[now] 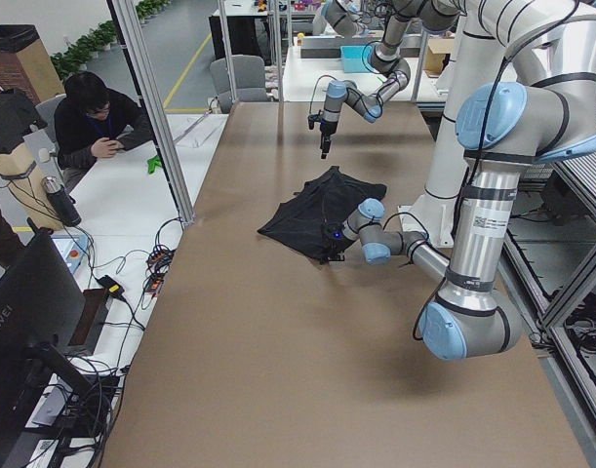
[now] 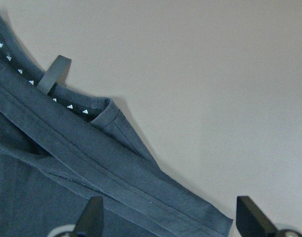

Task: Fold clothes
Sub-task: 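Grasp the shirt edge nearest the left gripper, then pull the grasped edge away from the robot with the left gripper, rotating the shirt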

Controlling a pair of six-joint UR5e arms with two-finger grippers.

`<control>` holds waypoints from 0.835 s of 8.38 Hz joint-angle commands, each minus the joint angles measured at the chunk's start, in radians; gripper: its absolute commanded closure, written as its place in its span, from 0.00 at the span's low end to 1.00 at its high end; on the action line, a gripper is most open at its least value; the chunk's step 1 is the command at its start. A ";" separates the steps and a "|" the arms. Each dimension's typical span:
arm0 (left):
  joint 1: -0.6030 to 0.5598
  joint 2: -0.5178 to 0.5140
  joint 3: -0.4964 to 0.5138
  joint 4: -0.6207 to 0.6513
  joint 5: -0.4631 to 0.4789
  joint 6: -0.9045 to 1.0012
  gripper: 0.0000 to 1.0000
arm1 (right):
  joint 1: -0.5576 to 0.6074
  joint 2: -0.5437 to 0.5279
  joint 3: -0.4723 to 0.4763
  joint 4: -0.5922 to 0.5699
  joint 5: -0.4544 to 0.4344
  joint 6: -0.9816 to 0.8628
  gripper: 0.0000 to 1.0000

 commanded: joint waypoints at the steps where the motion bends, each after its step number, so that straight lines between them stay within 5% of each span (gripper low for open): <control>1: 0.000 -0.004 -0.019 0.006 -0.020 0.001 1.00 | 0.000 -0.001 -0.031 0.018 -0.033 -0.015 0.06; 4: -0.069 0.001 -0.022 0.010 -0.032 0.053 1.00 | 0.000 -0.002 -0.029 0.018 -0.032 -0.027 0.06; 7: -0.189 -0.094 0.085 0.014 -0.032 0.135 1.00 | 0.000 -0.002 -0.024 0.020 -0.024 -0.027 0.06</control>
